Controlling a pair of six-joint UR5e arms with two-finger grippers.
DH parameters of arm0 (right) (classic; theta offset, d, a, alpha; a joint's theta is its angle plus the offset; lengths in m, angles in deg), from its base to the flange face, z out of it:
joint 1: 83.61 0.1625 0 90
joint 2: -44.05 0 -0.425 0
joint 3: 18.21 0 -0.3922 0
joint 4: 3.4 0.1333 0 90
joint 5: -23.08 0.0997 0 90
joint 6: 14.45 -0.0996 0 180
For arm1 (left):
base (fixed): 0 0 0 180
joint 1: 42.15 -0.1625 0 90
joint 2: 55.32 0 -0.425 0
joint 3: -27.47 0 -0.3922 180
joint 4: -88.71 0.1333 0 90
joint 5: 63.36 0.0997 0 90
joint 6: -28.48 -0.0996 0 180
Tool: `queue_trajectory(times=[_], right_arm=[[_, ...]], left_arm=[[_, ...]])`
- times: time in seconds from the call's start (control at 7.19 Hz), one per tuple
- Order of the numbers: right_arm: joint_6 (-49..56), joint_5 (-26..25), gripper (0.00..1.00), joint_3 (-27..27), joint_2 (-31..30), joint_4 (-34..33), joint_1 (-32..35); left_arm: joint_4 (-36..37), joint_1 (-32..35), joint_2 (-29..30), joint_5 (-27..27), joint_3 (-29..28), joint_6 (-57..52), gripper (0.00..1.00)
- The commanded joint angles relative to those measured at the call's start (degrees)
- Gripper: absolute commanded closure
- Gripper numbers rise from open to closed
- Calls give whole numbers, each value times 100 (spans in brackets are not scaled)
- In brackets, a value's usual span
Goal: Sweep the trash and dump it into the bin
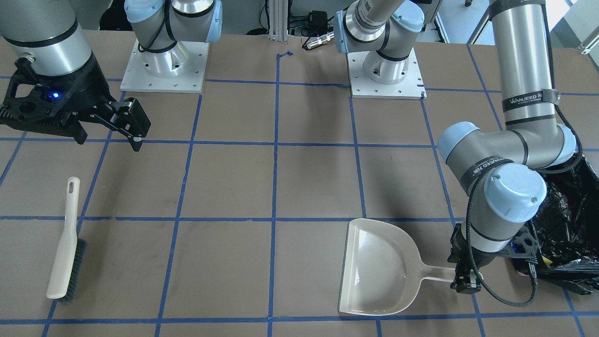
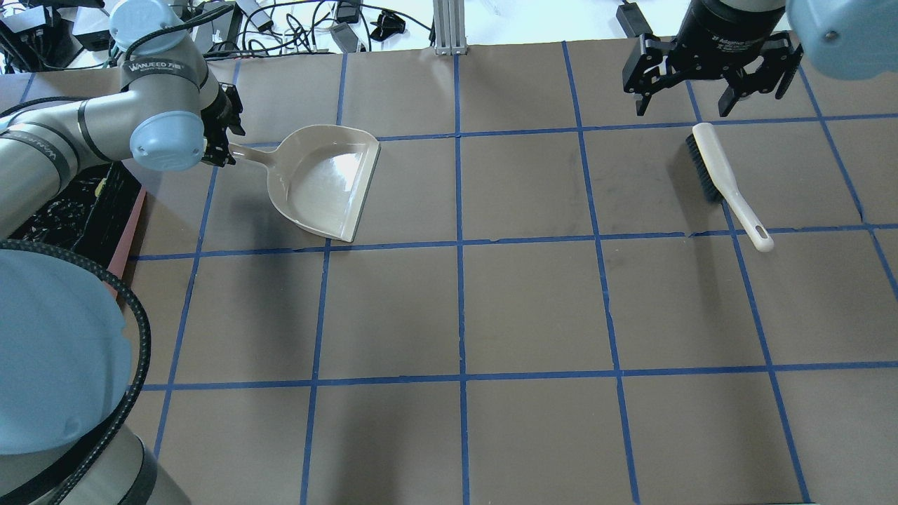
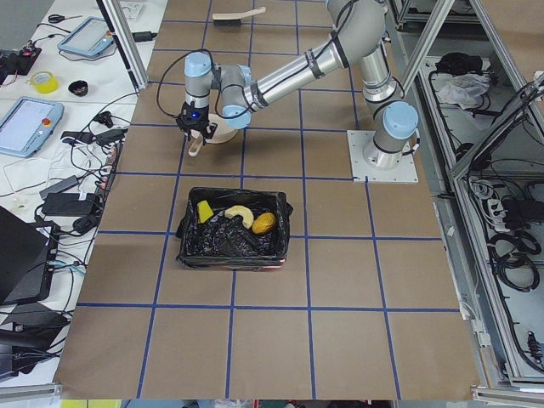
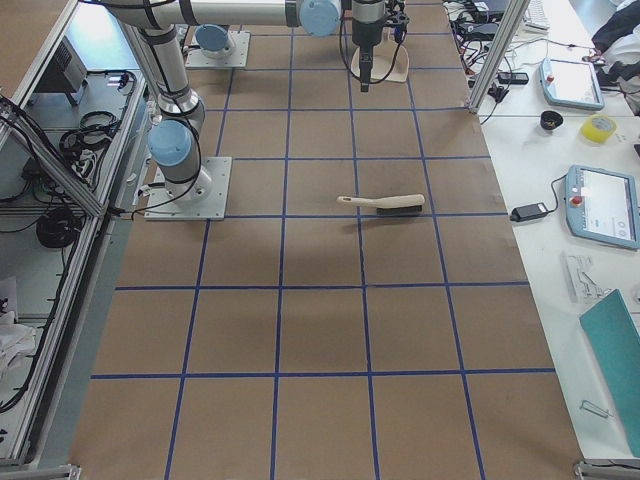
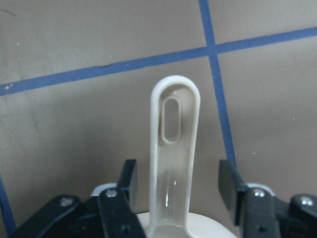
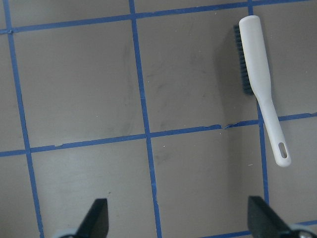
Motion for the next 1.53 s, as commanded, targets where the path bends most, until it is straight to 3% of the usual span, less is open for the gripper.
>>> queue_trajectory(times=[0.0, 0.14, 0.42, 0.56, 0.7, 0.97, 1.11, 1.39], right_arm=[[4, -47, 0, 37, -5, 37, 2], [-57, 23, 0, 63, -66, -41, 10], [-58, 32, 0, 81, -67, -6, -16], [-67, 189, 0, 73, -76, 11, 10], [-49, 138, 0, 81, -41, -50, 10], [39, -134, 0, 81, 11, -191, -7], [-101, -152, 0, 81, 238, -496, 2], [-234, -162, 0, 90, 293, -605, 10]], left_arm=[[-91, 210, -457, 7, -9, -79, 35], [-405, 351, -825, -2, -26, -1089, 35], [-731, 527, -1327, 33, -446, -4345, 21], [-1081, 615, -1617, 25, -474, -5038, 22], [-1476, 651, -1872, -1, -475, -5767, 0], [-3106, 686, -2443, -36, -466, -6029, 0], [-3654, 686, -2663, -411, -492, -5960, 0], [-3818, 599, -2841, -371, -309, -5977, 0]])
